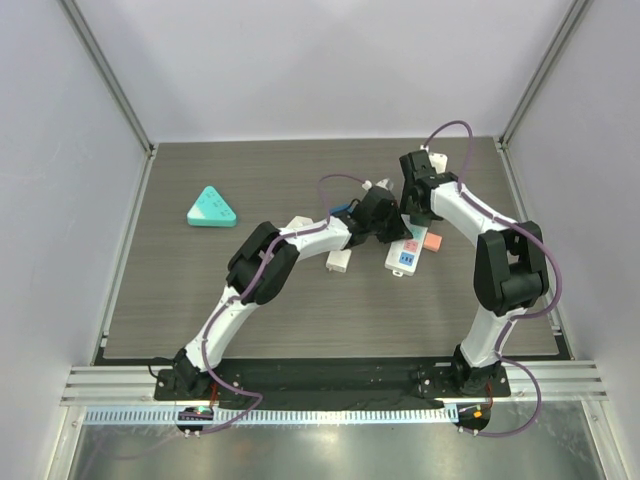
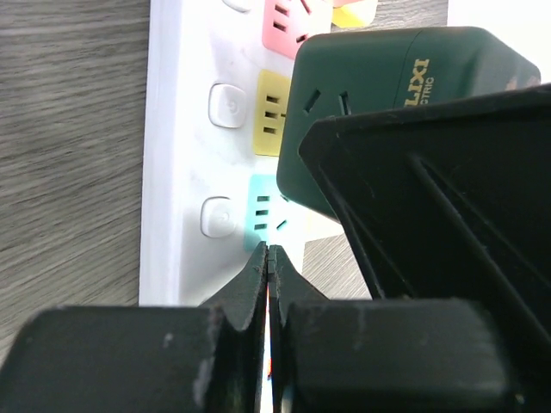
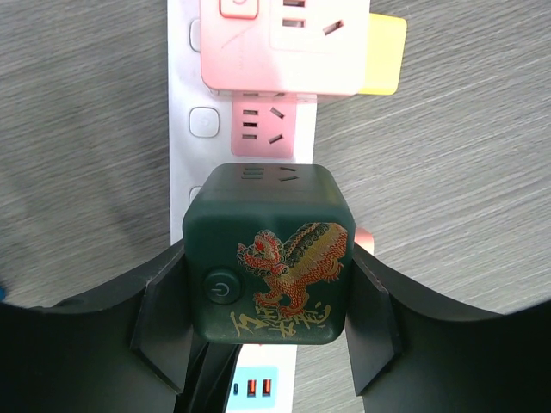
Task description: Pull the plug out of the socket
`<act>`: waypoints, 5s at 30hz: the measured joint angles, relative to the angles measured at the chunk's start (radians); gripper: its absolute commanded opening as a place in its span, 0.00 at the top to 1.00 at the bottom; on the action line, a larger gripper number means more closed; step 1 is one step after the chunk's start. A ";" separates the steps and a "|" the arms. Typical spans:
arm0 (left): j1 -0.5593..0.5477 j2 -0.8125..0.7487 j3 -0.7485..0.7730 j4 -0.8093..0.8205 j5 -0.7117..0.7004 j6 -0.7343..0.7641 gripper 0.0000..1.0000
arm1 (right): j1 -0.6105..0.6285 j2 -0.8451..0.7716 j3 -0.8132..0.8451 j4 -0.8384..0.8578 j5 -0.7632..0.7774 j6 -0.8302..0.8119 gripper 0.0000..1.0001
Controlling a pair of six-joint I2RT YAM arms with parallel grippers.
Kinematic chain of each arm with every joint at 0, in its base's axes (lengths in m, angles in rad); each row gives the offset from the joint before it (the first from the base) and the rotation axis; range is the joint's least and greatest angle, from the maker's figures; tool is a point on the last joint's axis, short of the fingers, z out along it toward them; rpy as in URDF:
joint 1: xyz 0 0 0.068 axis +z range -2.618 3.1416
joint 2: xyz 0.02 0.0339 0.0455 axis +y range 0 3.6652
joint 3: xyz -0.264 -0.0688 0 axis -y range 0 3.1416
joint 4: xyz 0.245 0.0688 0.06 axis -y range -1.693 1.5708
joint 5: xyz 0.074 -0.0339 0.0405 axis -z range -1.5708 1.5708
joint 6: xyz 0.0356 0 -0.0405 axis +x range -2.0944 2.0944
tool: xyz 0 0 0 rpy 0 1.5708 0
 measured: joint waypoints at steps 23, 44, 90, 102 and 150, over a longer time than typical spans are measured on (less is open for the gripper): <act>0.022 -0.628 -0.661 0.002 0.026 0.113 0.65 | -0.020 0.127 0.174 0.176 -0.537 0.072 0.99; 0.139 -1.151 -1.003 -0.056 -0.052 0.172 0.54 | 0.011 0.372 0.327 0.248 -0.686 0.117 0.44; 0.012 -0.164 -0.024 -0.090 0.135 0.228 0.59 | -0.204 0.194 0.437 -0.130 -0.127 -0.069 0.03; 0.021 0.043 0.158 -0.124 0.167 0.173 0.61 | -0.200 0.282 0.446 -0.129 -0.188 -0.095 0.04; 0.024 0.056 0.158 -0.151 0.098 0.021 0.80 | -0.296 0.272 0.357 -0.057 -0.455 0.003 0.99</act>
